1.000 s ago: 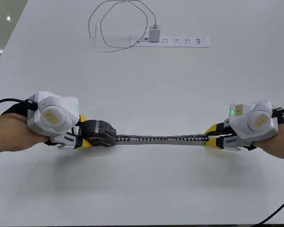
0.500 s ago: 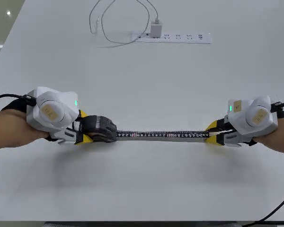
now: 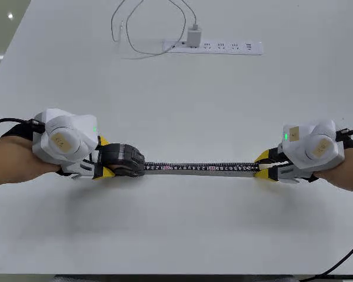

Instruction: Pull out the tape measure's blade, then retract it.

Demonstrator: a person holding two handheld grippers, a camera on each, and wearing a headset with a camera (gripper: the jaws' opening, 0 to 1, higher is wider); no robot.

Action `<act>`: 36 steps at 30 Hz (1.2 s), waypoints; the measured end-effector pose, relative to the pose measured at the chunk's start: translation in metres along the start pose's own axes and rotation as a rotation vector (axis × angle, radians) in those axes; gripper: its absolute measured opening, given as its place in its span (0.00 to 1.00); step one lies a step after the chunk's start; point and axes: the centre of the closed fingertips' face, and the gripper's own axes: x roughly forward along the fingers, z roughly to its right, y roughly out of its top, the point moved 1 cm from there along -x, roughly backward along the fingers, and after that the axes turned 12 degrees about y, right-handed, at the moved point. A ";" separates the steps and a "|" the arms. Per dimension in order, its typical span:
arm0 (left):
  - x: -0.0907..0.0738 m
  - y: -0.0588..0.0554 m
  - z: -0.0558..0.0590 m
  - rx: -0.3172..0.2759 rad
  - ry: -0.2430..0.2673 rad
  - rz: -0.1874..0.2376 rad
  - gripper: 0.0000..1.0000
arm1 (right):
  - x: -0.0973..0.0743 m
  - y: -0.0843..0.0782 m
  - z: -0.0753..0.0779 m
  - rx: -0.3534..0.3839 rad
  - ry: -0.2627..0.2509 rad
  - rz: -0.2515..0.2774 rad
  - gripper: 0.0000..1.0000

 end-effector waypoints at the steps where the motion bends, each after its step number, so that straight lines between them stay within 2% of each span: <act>1: 0.000 0.000 0.000 -0.005 0.003 0.000 0.29 | 0.000 0.001 0.000 0.003 -0.003 0.004 0.13; 3: 0.001 -0.001 0.001 -0.025 -0.001 -0.005 0.35 | 0.001 0.004 -0.001 0.006 -0.003 0.019 0.22; 4: 0.002 -0.001 0.001 -0.029 0.002 -0.004 0.38 | 0.001 0.005 -0.002 0.002 -0.002 0.020 0.23; 8: 0.001 -0.001 0.004 -0.030 0.000 -0.002 0.38 | 0.003 0.008 -0.003 0.001 0.001 0.023 0.21; 14: 0.000 -0.003 0.001 -0.050 0.008 -0.001 0.39 | 0.003 0.008 -0.003 0.004 -0.003 0.029 0.22; 19: -0.002 -0.001 -0.001 -0.097 0.012 0.009 0.41 | 0.001 0.016 -0.003 0.054 0.001 0.103 0.22; 22: -0.003 0.001 -0.001 -0.127 0.010 0.020 0.42 | 0.001 0.017 -0.004 0.066 0.004 0.115 0.23; 30: -0.007 0.005 -0.002 -0.149 0.025 0.036 0.43 | -0.003 0.022 -0.003 0.083 -0.018 0.144 0.25; 33: -0.010 0.007 -0.002 -0.197 0.024 0.052 0.46 | -0.006 0.026 -0.005 0.141 -0.029 0.196 0.26; 36: -0.014 0.004 -0.001 -0.198 0.034 0.053 0.48 | -0.007 0.027 -0.007 0.177 -0.029 0.229 0.31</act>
